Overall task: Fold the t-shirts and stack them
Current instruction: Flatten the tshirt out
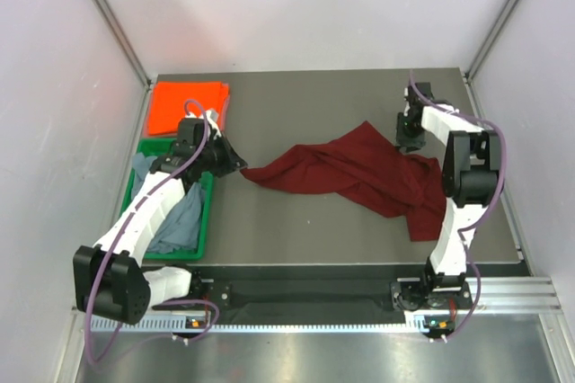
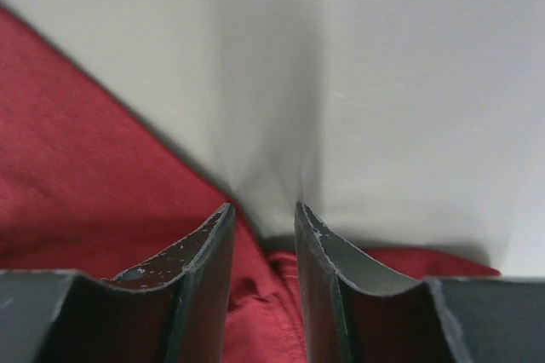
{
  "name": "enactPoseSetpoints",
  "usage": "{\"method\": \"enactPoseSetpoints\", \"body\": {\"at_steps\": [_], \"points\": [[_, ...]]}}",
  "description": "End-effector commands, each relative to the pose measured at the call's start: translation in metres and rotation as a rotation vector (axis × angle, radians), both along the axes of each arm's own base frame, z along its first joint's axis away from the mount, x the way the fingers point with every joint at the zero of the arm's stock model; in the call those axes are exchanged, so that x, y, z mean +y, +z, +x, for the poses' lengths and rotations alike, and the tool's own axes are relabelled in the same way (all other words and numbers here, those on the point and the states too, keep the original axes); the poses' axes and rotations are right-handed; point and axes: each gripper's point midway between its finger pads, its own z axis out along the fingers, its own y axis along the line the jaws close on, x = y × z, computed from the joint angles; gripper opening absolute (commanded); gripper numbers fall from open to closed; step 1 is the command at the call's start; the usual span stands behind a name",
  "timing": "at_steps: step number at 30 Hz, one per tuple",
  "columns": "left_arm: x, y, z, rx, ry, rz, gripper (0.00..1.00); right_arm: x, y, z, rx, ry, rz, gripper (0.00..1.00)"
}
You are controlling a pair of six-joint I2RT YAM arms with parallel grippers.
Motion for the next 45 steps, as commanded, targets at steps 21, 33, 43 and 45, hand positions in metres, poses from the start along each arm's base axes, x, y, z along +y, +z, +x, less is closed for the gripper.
{"method": "enactPoseSetpoints", "body": {"at_steps": [21,33,43,45], "points": [[-0.007,0.032,0.017,-0.103,0.011,-0.042,0.0,0.0,0.012,-0.017,-0.042,0.005,0.22,0.07],[0.008,0.04,0.045,-0.122,0.102,0.03,0.0,-0.019,0.148,0.051,-0.506,0.041,0.103,0.0],[0.003,0.039,0.05,-0.112,0.094,0.019,0.0,-0.033,0.123,0.039,-0.384,-0.003,0.035,0.0],[0.003,0.031,0.046,-0.088,0.088,0.019,0.0,-0.047,0.097,0.019,-0.263,-0.081,-0.006,0.0]]}}
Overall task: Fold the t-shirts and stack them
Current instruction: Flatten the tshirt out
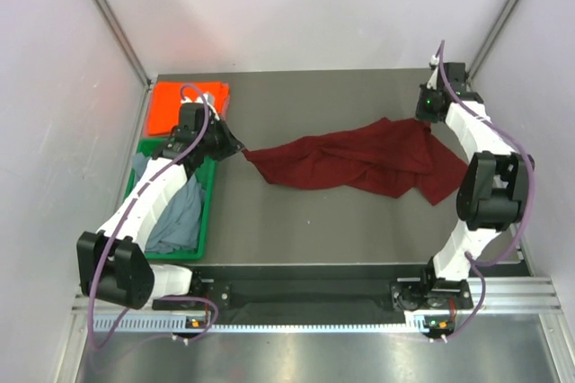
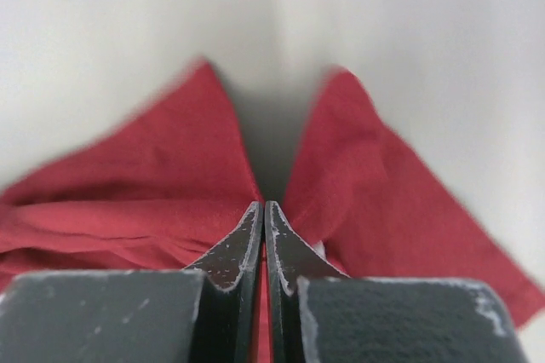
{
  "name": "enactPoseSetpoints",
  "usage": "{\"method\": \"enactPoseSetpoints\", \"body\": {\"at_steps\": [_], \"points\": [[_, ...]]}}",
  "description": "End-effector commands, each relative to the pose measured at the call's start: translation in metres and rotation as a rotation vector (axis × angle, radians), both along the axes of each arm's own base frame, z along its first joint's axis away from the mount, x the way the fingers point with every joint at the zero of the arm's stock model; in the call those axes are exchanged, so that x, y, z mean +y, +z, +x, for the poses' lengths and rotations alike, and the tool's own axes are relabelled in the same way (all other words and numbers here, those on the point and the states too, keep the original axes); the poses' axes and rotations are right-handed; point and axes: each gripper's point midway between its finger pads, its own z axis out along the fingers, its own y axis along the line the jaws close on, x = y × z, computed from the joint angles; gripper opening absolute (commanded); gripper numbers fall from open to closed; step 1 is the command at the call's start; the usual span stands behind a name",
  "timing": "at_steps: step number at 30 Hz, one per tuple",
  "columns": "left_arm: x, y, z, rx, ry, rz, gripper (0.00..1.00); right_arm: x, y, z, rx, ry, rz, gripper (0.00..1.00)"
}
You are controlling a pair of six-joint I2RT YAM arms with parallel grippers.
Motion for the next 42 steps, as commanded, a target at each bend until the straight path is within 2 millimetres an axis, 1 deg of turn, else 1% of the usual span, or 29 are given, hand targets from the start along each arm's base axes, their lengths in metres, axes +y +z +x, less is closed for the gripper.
{"method": "enactPoseSetpoints", "body": {"at_steps": [1,3,6,8,11,13,15,17,18,19,20,21,22,23,24,25,26,28,29,30,31,32,33,34,35,36,37,38,42], "points": [[-0.003,0.002,0.003,-0.004,-0.008,-0.006,0.0,-0.028,-0.04,-0.027,0.189,-0.137,-0.072,0.0],[0.0,-0.012,-0.005,0.039,-0.006,0.013,0.0,-0.037,-0.066,-0.06,0.326,-0.221,-0.084,0.0],[0.002,-0.028,-0.015,0.08,-0.012,0.028,0.0,-0.047,-0.077,-0.089,0.373,-0.292,-0.13,0.0],[-0.001,-0.041,-0.023,0.116,-0.036,0.02,0.0,-0.05,-0.066,-0.092,0.351,-0.302,-0.145,0.0],[-0.004,-0.059,-0.032,0.168,-0.064,0.019,0.0,-0.038,-0.038,-0.079,0.278,-0.24,-0.093,0.08],[-0.004,-0.067,-0.037,0.185,-0.07,0.024,0.0,-0.033,-0.009,-0.057,0.159,-0.211,-0.06,0.24],[-0.004,-0.073,-0.041,0.192,-0.074,0.021,0.0,-0.017,0.003,-0.04,0.081,-0.127,-0.006,0.37],[-0.005,-0.075,-0.041,0.186,-0.077,0.019,0.0,0.0,0.008,-0.017,0.013,-0.034,0.05,0.42],[-0.005,-0.075,-0.041,0.181,-0.079,0.023,0.0,0.004,0.006,-0.012,0.013,-0.007,0.061,0.43],[-0.004,-0.076,-0.041,0.183,-0.078,0.026,0.0,0.006,-0.011,-0.005,0.046,0.012,0.069,0.44],[-0.004,-0.076,-0.041,0.185,-0.079,0.031,0.0,0.01,-0.007,0.006,0.026,0.043,0.075,0.45],[-0.003,-0.077,-0.041,0.186,-0.079,0.04,0.0,0.012,-0.025,0.013,0.058,0.056,0.081,0.46],[-0.003,-0.078,-0.041,0.189,-0.08,0.043,0.0,0.011,-0.03,0.018,0.063,0.068,0.077,0.46],[-0.003,-0.079,-0.041,0.192,-0.08,0.046,0.0,0.012,-0.024,0.03,0.043,0.074,0.08,0.46],[-0.003,-0.079,-0.04,0.188,-0.082,0.049,0.0,0.014,-0.039,0.036,0.067,0.086,0.089,0.47],[-0.002,-0.08,-0.04,0.192,-0.08,0.052,0.0,0.016,-0.043,0.041,0.072,0.103,0.098,0.47],[-0.002,-0.081,-0.039,0.193,-0.081,0.054,0.0,0.021,-0.039,0.049,0.059,0.132,0.111,0.47],[-0.002,-0.081,-0.039,0.192,-0.082,0.055,0.0,0.025,-0.06,0.05,0.128,0.148,0.119,0.47],[-0.002,-0.08,-0.039,0.192,-0.08,0.053,0.0,0.028,-0.059,0.05,0.139,0.164,0.12,0.46],[-0.003,-0.08,-0.039,0.191,-0.08,0.05,0.0,0.031,-0.066,0.039,0.184,0.169,0.119,0.44],[-0.004,-0.079,-0.039,0.189,-0.082,0.043,0.0,0.038,-0.056,0.03,0.176,0.181,0.102,0.43],[-0.005,-0.081,-0.041,0.191,-0.083,0.042,0.0,0.034,-0.072,0.009,0.237,0.144,0.071,0.42],[-0.005,-0.081,-0.041,0.189,-0.082,0.039,0.0,0.036,-0.055,-0.006,0.223,0.125,0.054,0.39],[-0.006,-0.082,-0.041,0.187,-0.081,0.042,0.0,0.048,-0.056,-0.02,0.246,0.085,0.067,0.38],[-0.002,-0.087,-0.041,0.191,-0.065,0.066,0.0,0.043,-0.077,-0.048,0.315,0.035,0.04,0.36],[0.0,-0.091,-0.042,0.194,-0.062,0.088,0.0,0.057,-0.068,-0.059,0.292,0.048,0.033,0.35],[-0.001,-0.098,-0.043,0.211,-0.067,0.105,0.0,0.062,-0.072,-0.066,0.287,0.035,0.02,0.35],[-0.002,-0.101,-0.043,0.221,-0.071,0.11,0.0,0.062,-0.09,-0.086,0.341,0.023,-0.007,0.35],[-0.002,-0.114,-0.043,0.268,-0.077,0.122,0.0,0.053,-0.116,-0.11,0.365,-0.054,-0.069,0.32]]}}
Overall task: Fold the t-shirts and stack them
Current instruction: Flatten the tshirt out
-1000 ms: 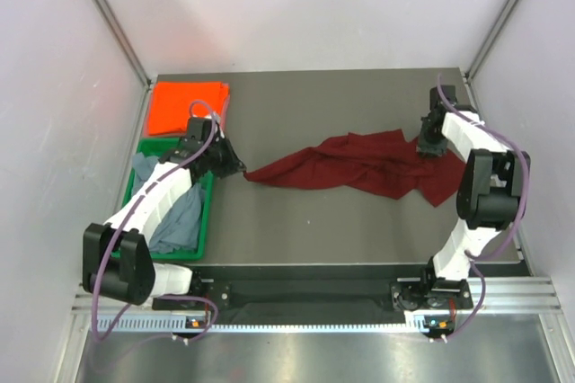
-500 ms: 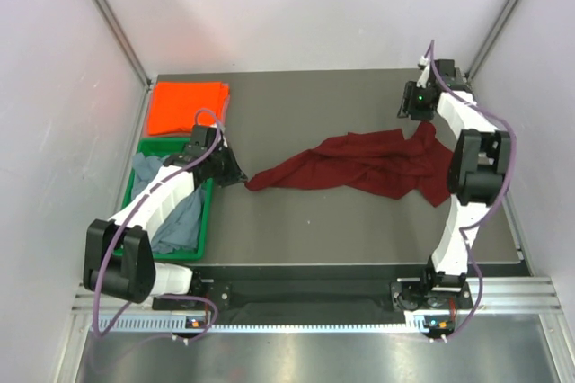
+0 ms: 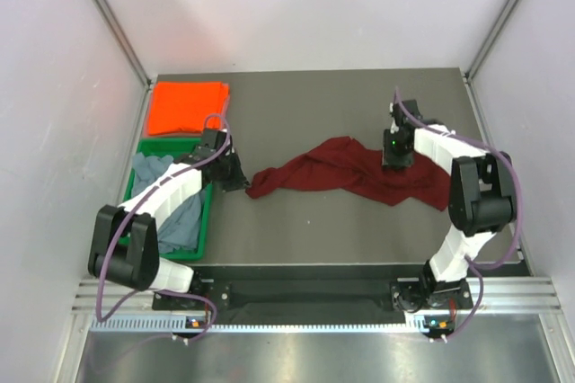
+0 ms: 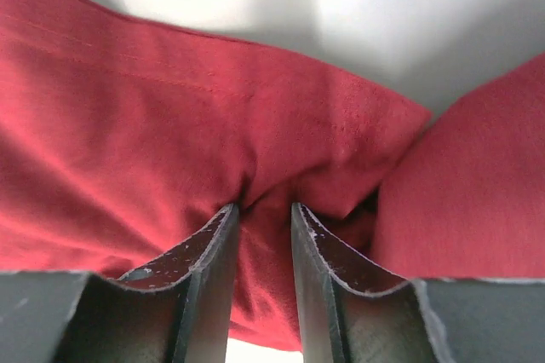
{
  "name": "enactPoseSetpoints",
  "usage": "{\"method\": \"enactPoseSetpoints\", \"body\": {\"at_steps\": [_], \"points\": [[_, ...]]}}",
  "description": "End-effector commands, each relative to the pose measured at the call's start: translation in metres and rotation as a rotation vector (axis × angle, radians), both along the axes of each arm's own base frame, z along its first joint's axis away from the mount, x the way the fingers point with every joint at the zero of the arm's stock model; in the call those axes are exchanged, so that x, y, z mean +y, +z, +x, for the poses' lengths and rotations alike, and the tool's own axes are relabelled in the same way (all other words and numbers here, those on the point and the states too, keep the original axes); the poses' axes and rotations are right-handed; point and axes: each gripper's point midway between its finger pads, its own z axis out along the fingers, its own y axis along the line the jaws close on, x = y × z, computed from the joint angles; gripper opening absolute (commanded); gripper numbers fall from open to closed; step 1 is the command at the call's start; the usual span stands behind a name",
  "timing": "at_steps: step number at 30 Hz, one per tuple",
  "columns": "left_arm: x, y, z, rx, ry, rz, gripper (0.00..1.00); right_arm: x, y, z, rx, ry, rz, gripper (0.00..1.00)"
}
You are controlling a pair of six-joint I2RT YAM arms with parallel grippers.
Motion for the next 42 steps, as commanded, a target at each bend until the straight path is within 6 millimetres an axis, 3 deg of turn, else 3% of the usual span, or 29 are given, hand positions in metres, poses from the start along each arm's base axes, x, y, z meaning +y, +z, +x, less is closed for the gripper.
{"method": "enactPoseSetpoints", "body": {"at_steps": [1,4,8,11,13,14,15,17,18,23,30,34,36,37,38,40,42], "points": [[0.002,-0.005,0.009,-0.016,-0.004,0.031,0.0,-0.019,-0.009,-0.01,-0.018,-0.122,-0.077,0.31],[0.007,-0.003,0.01,-0.029,0.009,0.055,0.0,-0.022,0.004,0.001,-0.087,-0.129,-0.086,0.33],[0.011,-0.001,0.01,-0.037,0.019,0.074,0.0,-0.018,0.048,0.03,-0.225,-0.103,-0.06,0.42],[0.011,-0.003,0.009,-0.03,0.014,0.072,0.0,-0.021,0.058,0.049,-0.246,-0.104,-0.018,0.45],[0.01,-0.003,0.008,-0.025,0.01,0.07,0.0,-0.033,0.049,0.056,-0.216,-0.129,-0.008,0.46],[0.009,-0.003,0.008,-0.025,0.007,0.07,0.0,-0.033,0.054,0.065,-0.229,-0.127,0.008,0.47],[0.01,-0.001,0.009,-0.032,0.009,0.07,0.0,-0.037,0.043,0.069,-0.205,-0.13,0.01,0.47],[0.01,0.0,0.009,-0.035,0.01,0.071,0.0,-0.035,0.042,0.077,-0.185,-0.113,0.021,0.46],[0.01,0.0,0.008,-0.035,0.009,0.069,0.0,-0.035,0.03,0.076,-0.147,-0.113,0.018,0.46],[0.01,0.003,0.008,-0.043,0.012,0.065,0.0,-0.034,0.01,0.068,-0.08,-0.128,0.02,0.46],[0.008,0.005,0.009,-0.046,0.006,0.055,0.0,-0.013,-0.018,0.044,0.028,-0.1,0.091,0.44],[0.005,0.006,0.012,-0.054,0.012,0.043,0.0,-0.013,-0.027,0.04,0.054,-0.102,0.062,0.37],[0.004,0.008,0.013,-0.054,0.014,0.034,0.0,-0.017,-0.028,0.047,0.05,-0.113,0.045,0.22],[0.003,0.011,0.016,-0.063,0.016,0.029,0.0,-0.019,-0.023,0.057,0.021,-0.119,0.036,0.05],[0.003,0.014,0.017,-0.068,0.022,0.027,0.0,-0.02,-0.018,0.065,-0.007,-0.113,0.033,0.0],[0.003,0.02,0.022,-0.087,0.03,0.024,0.0,-0.024,0.005,0.093,-0.133,-0.097,0.007,0.0],[0.002,0.032,0.029,-0.118,0.038,0.017,0.0,-0.031,0.05,0.111,-0.265,-0.115,-0.027,0.0]]}}
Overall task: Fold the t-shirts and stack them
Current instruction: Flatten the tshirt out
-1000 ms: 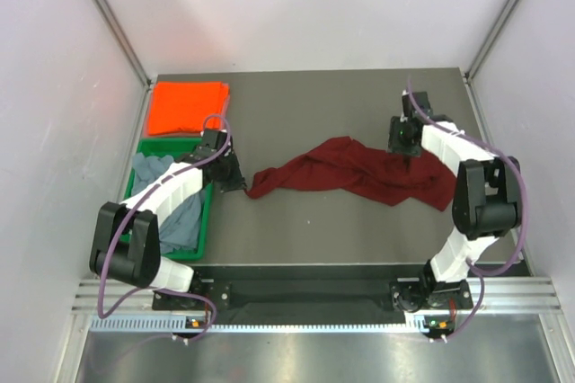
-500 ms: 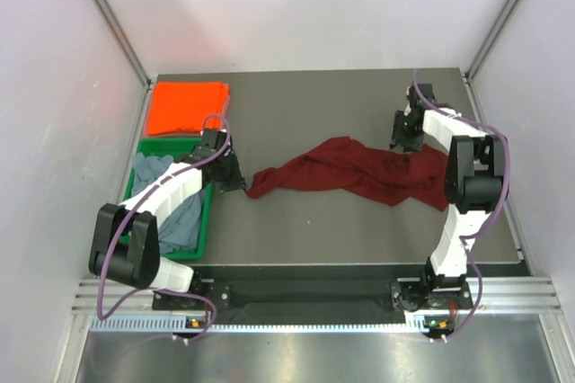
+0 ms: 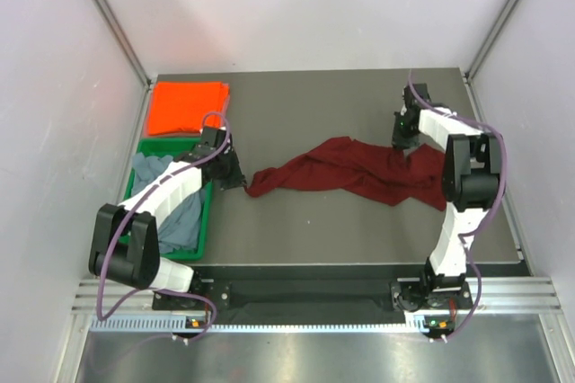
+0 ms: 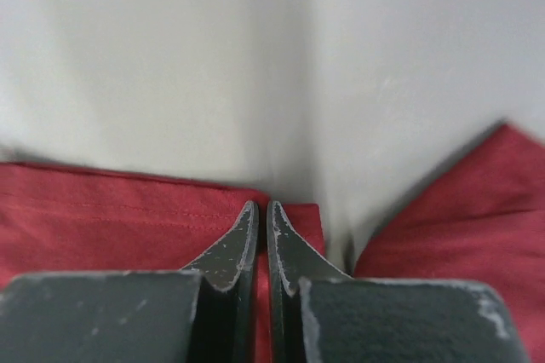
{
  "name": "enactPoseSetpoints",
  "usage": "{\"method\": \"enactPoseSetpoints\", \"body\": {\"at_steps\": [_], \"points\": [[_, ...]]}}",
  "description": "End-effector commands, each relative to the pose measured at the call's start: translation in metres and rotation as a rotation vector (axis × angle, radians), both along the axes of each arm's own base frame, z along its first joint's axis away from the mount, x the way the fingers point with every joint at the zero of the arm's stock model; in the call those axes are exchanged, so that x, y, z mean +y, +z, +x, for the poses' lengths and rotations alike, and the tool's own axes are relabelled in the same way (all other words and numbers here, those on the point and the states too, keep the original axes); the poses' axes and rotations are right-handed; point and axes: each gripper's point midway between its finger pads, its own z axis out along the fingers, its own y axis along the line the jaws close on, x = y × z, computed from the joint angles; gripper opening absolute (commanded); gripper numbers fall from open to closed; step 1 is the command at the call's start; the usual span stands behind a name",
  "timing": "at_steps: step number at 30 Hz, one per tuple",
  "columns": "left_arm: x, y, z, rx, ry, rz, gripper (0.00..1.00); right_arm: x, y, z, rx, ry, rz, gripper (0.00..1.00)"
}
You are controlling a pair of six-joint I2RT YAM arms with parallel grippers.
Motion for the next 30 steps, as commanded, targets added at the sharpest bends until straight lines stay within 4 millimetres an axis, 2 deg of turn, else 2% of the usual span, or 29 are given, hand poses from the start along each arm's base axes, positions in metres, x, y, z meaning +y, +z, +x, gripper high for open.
{"method": "enactPoseSetpoints", "body": {"at_steps": [1,2,3,5,7,8,10,11,12,14,15,16,17,18,19,20,22,23,24,25,26,27,28,30], "points": [[-0.007,0.043,0.026,-0.133,0.018,-0.036,0.0,-0.008,0.09,0.057,-0.318,-0.02,-0.067,0.0],[-0.004,0.045,0.027,-0.134,0.029,-0.025,0.0,-0.008,0.131,0.059,-0.422,-0.024,-0.059,0.0],[-0.003,0.054,0.031,-0.153,0.036,-0.02,0.0,-0.006,0.145,0.059,-0.468,-0.024,-0.05,0.0],[0.001,0.061,0.034,-0.171,0.049,-0.004,0.0,-0.002,0.189,0.057,-0.58,-0.012,-0.021,0.0],[0.005,0.071,0.041,-0.204,0.07,0.016,0.0,0.001,0.205,0.051,-0.611,0.002,-0.007,0.0],[0.005,0.074,0.043,-0.214,0.067,0.016,0.0,0.0,0.222,0.044,-0.643,0.002,-0.008,0.0],[0.01,0.089,0.055,-0.253,0.097,0.038,0.0,-0.001,0.237,0.037,-0.683,0.005,-0.015,0.0],[0.01,0.095,0.059,-0.268,0.103,0.04,0.0,-0.003,0.26,0.031,-0.744,0.012,-0.027,0.0],[0.011,0.112,0.068,-0.306,0.116,0.04,0.0,-0.005,0.27,0.028,-0.769,0.012,-0.036,0.0],[0.011,0.133,0.078,-0.359,0.133,0.037,0.0,-0.012,0.305,0.019,-0.844,0.004,-0.073,0.0],[0.014,0.155,0.088,-0.417,0.156,0.04,0.0,-0.015,0.323,0.016,-0.883,-0.007,-0.088,0.0],[0.017,0.168,0.093,-0.446,0.174,0.043,0.0,-0.022,0.345,0.007,-0.939,-0.028,-0.113,0.0],[0.019,0.198,0.101,-0.507,0.193,0.035,0.0,-0.026,0.36,0.003,-0.98,-0.037,-0.137,0.0],[0.021,0.211,0.104,-0.529,0.207,0.037,0.0,-0.03,0.38,-0.003,-1.023,-0.055,-0.149,0.0],[0.026,0.224,0.108,-0.554,0.233,0.039,0.0,-0.038,0.4,-0.014,-1.065,-0.091,-0.168,0.0],[0.026,0.258,0.113,-0.623,0.245,0.009,0.0,-0.043,0.416,-0.021,-1.095,-0.111,-0.177,0.0],[0.022,0.292,0.113,-0.683,0.253,-0.048,0.0,-0.047,0.464,-0.049,-1.221,-0.145,-0.171,0.0],[0.021,0.325,0.111,-0.745,0.258,-0.086,0.0,-0.048,0.477,-0.058,-1.264,-0.155,-0.163,0.0],[0.02,0.339,0.107,-0.767,0.258,-0.111,0.0,-0.049,0.492,-0.07,-1.314,-0.159,-0.158,0.0],[0.019,0.354,0.1,-0.785,0.262,-0.143,0.0,-0.05,0.511,-0.091,-1.367,-0.163,-0.152,0.0],[0.017,0.38,0.091,-0.83,0.251,-0.181,0.0,-0.05,0.521,-0.104,-1.394,-0.162,-0.152,0.0],[0.016,0.391,0.085,-0.845,0.243,-0.201,0.0,-0.05,0.531,-0.117,-1.422,-0.16,-0.15,0.0],[0.016,0.41,0.069,-0.882,0.237,-0.24,0.0,-0.048,0.545,-0.141,-1.474,-0.146,-0.138,0.0],[0.016,0.433,0.046,-0.927,0.219,-0.295,0.0,-0.043,0.556,-0.167,-1.529,-0.112,-0.12,0.0]]}}
